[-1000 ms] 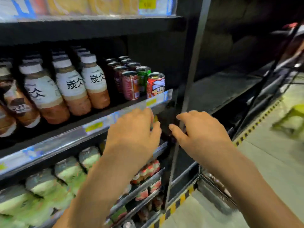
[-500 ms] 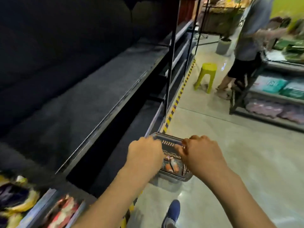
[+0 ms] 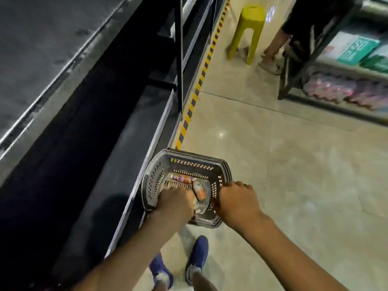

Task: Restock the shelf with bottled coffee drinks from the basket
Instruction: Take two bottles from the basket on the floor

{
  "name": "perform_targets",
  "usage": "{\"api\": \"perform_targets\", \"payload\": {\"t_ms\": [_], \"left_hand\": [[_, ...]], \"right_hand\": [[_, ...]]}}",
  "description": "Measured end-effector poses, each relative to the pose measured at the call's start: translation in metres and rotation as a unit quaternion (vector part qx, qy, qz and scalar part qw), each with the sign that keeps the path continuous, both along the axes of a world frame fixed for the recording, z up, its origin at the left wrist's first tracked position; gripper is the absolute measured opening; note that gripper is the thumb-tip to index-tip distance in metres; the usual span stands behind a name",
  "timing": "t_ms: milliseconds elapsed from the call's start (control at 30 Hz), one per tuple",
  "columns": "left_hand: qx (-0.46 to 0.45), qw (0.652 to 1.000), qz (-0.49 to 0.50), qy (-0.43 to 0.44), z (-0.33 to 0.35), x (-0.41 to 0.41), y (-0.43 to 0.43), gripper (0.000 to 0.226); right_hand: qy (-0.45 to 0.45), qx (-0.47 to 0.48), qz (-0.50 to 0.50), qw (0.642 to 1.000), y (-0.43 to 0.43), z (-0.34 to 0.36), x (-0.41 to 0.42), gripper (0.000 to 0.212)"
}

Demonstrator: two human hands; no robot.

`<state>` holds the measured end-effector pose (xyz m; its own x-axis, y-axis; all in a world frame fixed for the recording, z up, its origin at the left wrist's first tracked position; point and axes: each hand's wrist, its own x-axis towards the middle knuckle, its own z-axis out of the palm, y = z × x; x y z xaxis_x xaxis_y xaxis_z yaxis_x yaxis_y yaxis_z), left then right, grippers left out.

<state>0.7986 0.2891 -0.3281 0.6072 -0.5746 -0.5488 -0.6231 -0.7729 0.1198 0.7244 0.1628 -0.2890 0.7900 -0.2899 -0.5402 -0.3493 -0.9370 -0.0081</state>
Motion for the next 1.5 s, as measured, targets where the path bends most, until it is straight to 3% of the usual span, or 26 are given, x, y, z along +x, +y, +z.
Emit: {"api": "perform_targets", "payload": {"t_ms": [233,400,500,633,733,833,900,967,1033,1133,1233,1267,1333,1500], "left_hand": [[0.096,0.992,-0.015,0.075,-0.233,0.064,-0.016,0.027],[0.128,0.980,0.075,0.134,-0.396,0.079,-0.018,0.029],[0.099,0.957,0.208,0.174,-0.493,0.082,-0.023,0.029],[0.033,0.844,0.479,0.240,-0.603,0.087,-0.035,0.046],[0.004,0.754,0.605,0.256,-0.671,0.086,-0.039,0.064],[-0.032,0.675,0.687,0.268,-0.812,0.073,-0.027,0.060],[-0.060,0.613,0.723,0.311,-0.807,0.080,-0.041,0.076],[-0.079,0.587,0.750,0.295,-0.773,0.091,-0.054,0.075],[-0.071,0.589,0.771,0.230,-0.778,0.092,-0.054,0.079],[-0.083,0.597,0.774,0.194,-0.805,0.085,-0.046,0.082],[-0.092,0.622,0.751,0.203,-0.799,0.087,-0.044,0.058],[-0.085,0.651,0.724,0.211,-0.780,0.089,-0.046,0.054],[-0.106,0.696,0.674,0.224,-0.728,0.096,-0.055,0.052],[-0.172,0.733,0.583,0.305,-0.564,0.107,-0.070,0.035]], "right_hand": [[0.120,0.027,-0.026,0.992,-0.030,-0.228,0.059,0.034],[0.178,0.048,-0.059,0.981,-0.041,-0.398,0.076,0.033],[0.189,0.056,-0.108,0.974,-0.052,-0.491,0.085,0.037],[0.176,0.079,-0.190,0.962,-0.063,-0.605,0.097,0.052],[0.137,0.108,-0.273,0.946,-0.063,-0.685,0.104,0.063],[0.090,0.147,-0.380,0.909,-0.060,-0.751,0.113,0.074],[0.068,0.140,-0.427,0.891,-0.058,-0.782,0.120,0.083],[0.051,0.107,-0.456,0.882,-0.060,-0.803,0.127,0.095],[0.027,0.079,-0.473,0.877,-0.068,-0.816,0.130,0.100],[0.001,0.090,-0.456,0.885,-0.079,-0.824,0.119,0.086],[-0.003,0.142,-0.498,0.856,-0.080,-0.802,0.107,0.075],[-0.006,0.162,-0.517,0.840,-0.079,-0.786,0.103,0.072],[-0.016,0.199,-0.552,0.810,-0.076,-0.747,0.094,0.067],[-0.051,0.255,-0.587,0.766,-0.067,-0.597,0.080,0.060]]}}
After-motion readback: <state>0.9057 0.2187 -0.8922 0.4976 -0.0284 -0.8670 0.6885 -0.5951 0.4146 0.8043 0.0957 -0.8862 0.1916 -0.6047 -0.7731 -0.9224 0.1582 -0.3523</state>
